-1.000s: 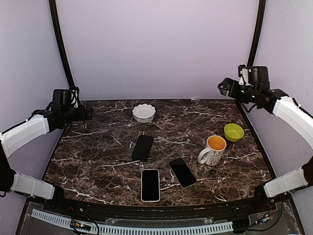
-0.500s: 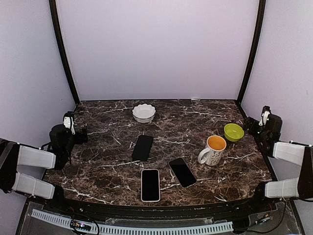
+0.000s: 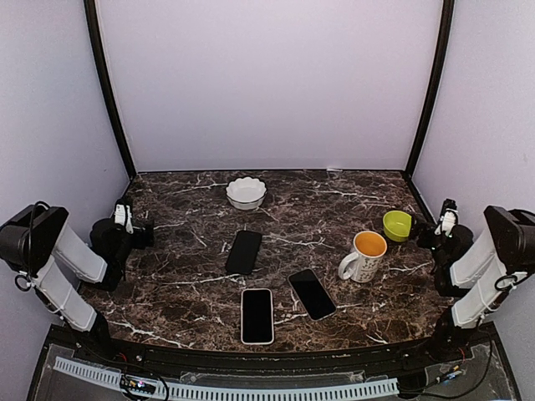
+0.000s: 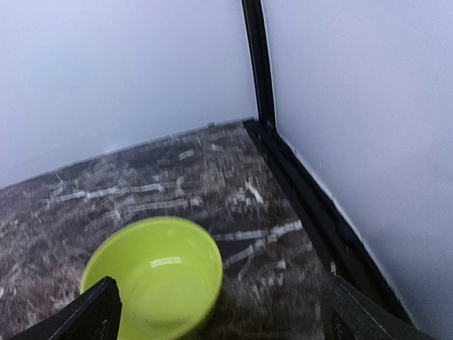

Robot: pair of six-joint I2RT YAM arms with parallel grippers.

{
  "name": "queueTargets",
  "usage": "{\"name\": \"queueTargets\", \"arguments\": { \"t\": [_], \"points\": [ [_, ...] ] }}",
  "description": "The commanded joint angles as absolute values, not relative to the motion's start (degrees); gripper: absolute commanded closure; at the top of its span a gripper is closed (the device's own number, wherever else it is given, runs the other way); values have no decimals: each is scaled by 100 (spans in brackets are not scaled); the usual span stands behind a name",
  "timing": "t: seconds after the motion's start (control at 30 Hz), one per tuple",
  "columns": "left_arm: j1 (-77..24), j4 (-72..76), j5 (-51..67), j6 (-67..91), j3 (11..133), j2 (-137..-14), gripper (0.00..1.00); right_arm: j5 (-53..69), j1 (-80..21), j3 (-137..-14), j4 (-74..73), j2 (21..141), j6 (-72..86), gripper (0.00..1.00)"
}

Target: Put the phone into the phone case

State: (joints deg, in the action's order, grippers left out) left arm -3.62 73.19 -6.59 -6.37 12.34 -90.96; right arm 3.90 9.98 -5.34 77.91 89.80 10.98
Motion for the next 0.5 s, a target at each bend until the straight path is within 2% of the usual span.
{"name": "queueTargets", "arguments": {
  "t": [0.0,0.47],
  "points": [
    [-129,7172,-238,-504,1556,-8975,1,639,838,-1082,7849,8824,704,2],
    [-97,7293,-211,-490,1543,-9024,1,386,599,-1338,7419,8856,494,2]
  ]
}}
